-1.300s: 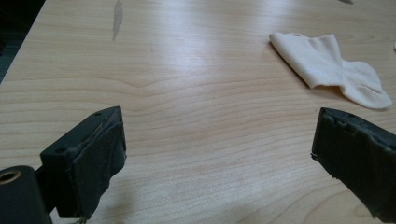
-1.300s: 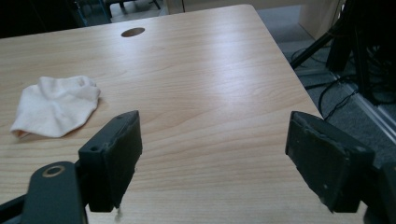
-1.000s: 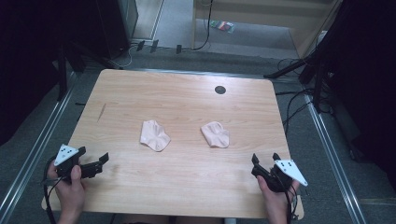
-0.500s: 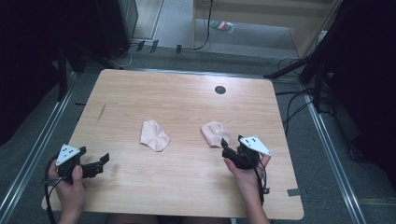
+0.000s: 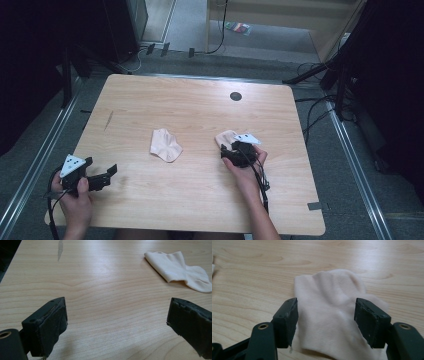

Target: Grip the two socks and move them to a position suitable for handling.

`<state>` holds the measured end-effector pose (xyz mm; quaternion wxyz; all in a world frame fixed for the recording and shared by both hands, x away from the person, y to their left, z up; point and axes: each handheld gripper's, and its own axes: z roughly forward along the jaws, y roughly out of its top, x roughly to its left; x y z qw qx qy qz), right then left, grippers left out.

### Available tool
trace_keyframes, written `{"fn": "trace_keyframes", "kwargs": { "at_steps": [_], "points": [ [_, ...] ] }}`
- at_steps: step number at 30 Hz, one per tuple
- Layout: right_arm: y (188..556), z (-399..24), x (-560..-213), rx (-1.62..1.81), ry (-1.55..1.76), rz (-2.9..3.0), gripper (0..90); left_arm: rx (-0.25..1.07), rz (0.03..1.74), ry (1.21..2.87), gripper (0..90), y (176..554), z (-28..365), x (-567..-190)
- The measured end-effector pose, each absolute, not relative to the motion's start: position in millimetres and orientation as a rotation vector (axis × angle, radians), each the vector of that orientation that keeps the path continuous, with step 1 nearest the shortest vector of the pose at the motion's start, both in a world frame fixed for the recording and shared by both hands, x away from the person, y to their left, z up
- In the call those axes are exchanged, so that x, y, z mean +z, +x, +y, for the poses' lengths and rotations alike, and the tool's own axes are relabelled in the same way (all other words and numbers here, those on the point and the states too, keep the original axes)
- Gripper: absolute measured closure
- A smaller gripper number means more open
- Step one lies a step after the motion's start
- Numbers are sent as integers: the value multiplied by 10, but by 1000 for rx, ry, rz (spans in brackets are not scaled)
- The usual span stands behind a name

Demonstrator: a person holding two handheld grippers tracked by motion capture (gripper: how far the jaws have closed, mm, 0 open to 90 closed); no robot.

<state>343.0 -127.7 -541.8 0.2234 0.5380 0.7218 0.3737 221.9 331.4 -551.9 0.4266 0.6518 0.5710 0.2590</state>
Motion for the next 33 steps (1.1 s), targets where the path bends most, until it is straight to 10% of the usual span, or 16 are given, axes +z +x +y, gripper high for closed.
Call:
{"fn": "trace_keyframes", "kwargs": {
  "at_steps": [5, 12, 33],
  "points": [
    [3459, -1190, -5483, 953, 1479, 1994, 387, 668, 1454, 1621, 31, 2221, 3311, -5518],
    [3463, -1241, -5474, 885, 1500, 1923, 784, 652, 1448, 1633, 66, 2236, 3307, -5521],
    [2837, -1528, -4912, 1118, 1451, 1811, 821, 681, 1433, 1673, 66, 2230, 3267, -5514]
  ]
}}
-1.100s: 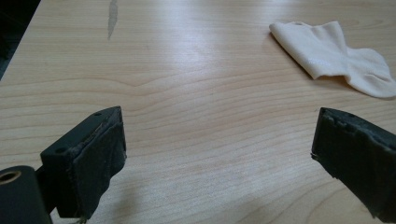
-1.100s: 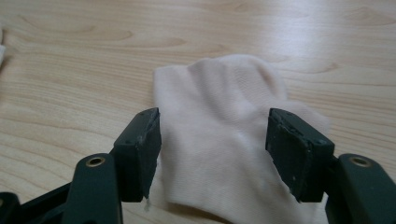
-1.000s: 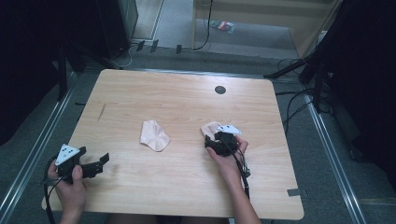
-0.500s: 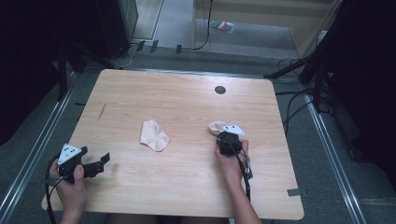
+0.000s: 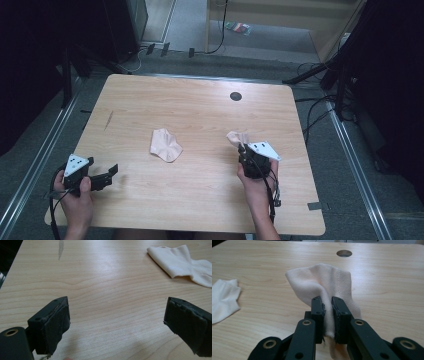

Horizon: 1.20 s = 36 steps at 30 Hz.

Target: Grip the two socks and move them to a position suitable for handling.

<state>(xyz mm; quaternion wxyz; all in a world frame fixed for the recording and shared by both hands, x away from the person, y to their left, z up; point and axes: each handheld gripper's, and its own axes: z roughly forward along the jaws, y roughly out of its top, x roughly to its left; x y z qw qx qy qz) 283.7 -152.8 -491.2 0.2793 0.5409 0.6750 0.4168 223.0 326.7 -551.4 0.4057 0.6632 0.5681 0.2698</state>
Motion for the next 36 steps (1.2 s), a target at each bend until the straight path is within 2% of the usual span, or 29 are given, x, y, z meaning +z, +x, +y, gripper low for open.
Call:
{"fn": "trace_keyframes", "kwargs": {
  "at_steps": [7, 16, 19, 31, 36],
  "points": [
    [2605, -1525, -4855, 1178, 1466, 1812, 821, 670, 1419, 1639, 66, 2194, 3300, -5513],
    [2338, -1418, -4828, 1236, 1446, 1848, 819, 728, 1383, 1683, 66, 2161, 3212, -5453],
    [2297, -1309, -4820, 1250, 1417, 1870, 820, 691, 1362, 1655, 66, 2146, 3173, -5404],
    [2171, -952, -4899, 1264, 1334, 1956, 819, 612, 1169, 1731, 66, 2022, 2564, -5247],
    [2119, -804, -4956, 1259, 1310, 1988, 819, 554, 1135, 1724, 66, 1993, 2428, -5224]
  ]
}}
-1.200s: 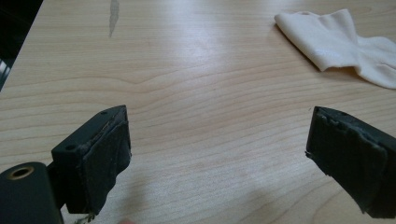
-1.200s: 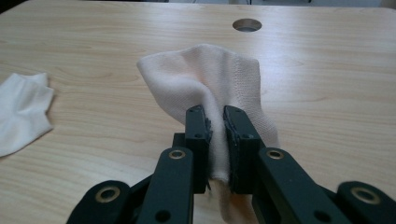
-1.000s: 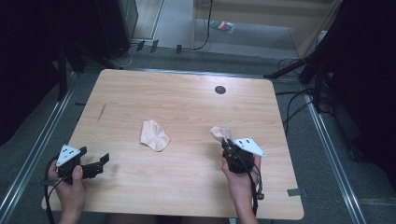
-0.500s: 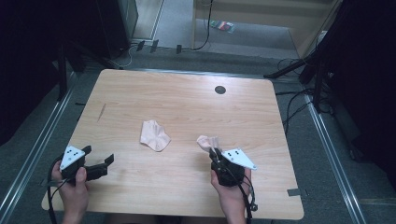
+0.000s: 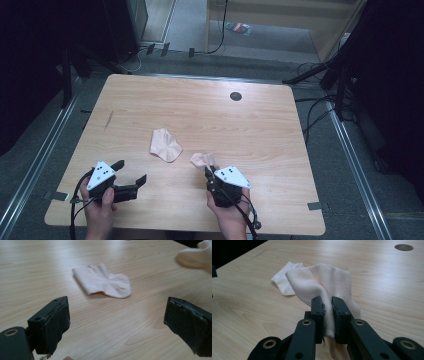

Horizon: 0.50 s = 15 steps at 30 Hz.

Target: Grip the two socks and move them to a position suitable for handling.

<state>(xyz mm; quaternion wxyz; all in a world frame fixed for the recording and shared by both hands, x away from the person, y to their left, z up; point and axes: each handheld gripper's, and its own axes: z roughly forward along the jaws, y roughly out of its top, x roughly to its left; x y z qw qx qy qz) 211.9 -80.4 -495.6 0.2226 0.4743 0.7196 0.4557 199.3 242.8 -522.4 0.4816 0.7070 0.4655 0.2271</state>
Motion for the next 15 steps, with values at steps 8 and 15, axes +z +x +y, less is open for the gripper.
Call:
{"fn": "trace_keyframes", "kwargs": {
  "at_steps": [8, 15],
  "points": [
    [2044, -501, -5154, 1224, 1284, 2039, 818, 511, 1120, 1712, 66, 1976, 2342, -5222],
    [2074, -345, -5322, 1318, 1292, 2214, 474, 498, 1096, 1731, 66, 1957, 2283, -5226]
  ]
}}
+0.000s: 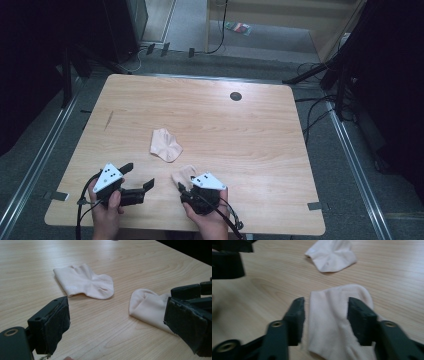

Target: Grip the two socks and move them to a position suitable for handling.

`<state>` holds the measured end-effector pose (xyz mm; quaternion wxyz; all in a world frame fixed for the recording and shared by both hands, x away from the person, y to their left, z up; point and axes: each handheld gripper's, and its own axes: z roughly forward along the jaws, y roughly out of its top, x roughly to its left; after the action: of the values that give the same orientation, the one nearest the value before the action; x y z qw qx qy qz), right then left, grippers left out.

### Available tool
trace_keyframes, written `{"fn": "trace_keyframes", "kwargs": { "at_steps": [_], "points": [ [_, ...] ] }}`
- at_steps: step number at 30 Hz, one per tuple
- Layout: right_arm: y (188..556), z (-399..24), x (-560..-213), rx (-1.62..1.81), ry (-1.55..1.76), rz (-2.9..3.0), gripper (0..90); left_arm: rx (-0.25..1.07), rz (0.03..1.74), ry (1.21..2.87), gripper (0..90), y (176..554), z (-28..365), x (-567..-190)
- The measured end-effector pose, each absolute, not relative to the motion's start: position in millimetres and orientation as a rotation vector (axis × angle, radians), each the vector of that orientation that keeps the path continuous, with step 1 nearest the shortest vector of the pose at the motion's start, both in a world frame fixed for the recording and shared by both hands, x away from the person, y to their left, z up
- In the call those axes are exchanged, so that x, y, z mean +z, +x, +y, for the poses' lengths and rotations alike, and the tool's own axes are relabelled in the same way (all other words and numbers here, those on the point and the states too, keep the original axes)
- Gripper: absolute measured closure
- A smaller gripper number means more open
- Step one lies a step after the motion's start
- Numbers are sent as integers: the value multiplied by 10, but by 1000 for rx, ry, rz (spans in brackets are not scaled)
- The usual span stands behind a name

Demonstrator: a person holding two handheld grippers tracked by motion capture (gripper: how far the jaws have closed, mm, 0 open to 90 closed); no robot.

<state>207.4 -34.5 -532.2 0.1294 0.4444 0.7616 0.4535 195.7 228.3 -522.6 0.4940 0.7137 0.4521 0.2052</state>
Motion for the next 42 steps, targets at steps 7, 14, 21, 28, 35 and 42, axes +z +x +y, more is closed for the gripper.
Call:
{"fn": "trace_keyframes", "kwargs": {
  "at_steps": [7, 14, 21, 28, 35, 42],
  "points": [
    [2268, -756, -5132, 1393, 1386, 2070, 518, 477, 1087, 1733, 67, 1968, 2263, -5242],
    [2332, -808, -5304, 1236, 1444, 2196, 563, 471, 1089, 1749, 66, 1962, 2228, -5268],
    [2342, -674, -5391, 1177, 1392, 2245, 525, 463, 1086, 1757, 67, 1964, 2205, -5290],
    [2270, -546, -5456, 1054, 1302, 2284, 791, 461, 1086, 1765, 67, 1966, 2198, -5298],
    [2248, -573, -5335, 1147, 1268, 2257, 888, 432, 1072, 1792, 67, 1965, 2118, -5332],
    [2222, -580, -5000, 1275, 1252, 2198, 889, 344, 994, 1861, 66, 1910, 1793, -5371]
  ]
}}
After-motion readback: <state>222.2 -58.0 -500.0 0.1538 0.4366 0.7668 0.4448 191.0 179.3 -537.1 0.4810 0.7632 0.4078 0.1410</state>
